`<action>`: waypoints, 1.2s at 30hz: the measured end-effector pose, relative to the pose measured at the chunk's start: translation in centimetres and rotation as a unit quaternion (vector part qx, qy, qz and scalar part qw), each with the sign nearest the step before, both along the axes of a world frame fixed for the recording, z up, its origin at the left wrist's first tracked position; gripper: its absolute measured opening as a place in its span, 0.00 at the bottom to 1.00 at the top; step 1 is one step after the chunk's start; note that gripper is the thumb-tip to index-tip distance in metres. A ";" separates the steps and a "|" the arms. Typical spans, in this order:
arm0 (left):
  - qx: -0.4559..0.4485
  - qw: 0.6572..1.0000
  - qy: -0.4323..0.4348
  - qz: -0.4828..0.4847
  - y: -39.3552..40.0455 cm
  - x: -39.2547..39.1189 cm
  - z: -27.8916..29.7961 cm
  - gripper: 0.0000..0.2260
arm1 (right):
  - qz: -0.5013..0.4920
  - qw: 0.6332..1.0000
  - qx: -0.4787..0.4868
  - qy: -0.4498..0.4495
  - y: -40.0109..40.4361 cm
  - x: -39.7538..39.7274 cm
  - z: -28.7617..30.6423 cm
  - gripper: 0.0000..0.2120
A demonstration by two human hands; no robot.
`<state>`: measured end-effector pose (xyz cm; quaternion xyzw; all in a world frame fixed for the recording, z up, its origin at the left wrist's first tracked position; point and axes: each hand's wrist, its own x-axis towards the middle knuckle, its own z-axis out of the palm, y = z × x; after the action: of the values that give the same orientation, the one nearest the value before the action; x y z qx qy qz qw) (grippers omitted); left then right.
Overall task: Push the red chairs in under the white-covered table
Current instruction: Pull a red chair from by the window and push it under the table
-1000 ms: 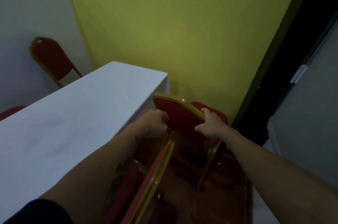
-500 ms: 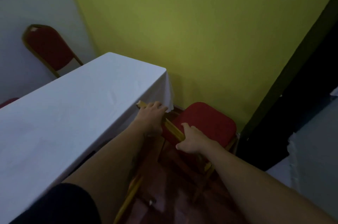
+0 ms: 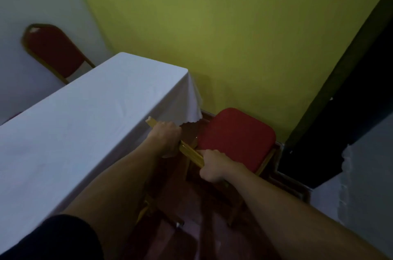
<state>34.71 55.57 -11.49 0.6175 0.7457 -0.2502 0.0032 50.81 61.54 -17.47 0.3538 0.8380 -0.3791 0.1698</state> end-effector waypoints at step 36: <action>0.050 0.929 -0.355 0.096 -7.8 6.8 -6.1 0.18 | -0.616 0.524 -0.426 0.406 -6.7 11.3 0.9 0.20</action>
<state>41.47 47.80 -17.55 0.5908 0.7631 0.0242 0.2610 62.14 54.82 -16.59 0.4758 0.1288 -0.8035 -0.3337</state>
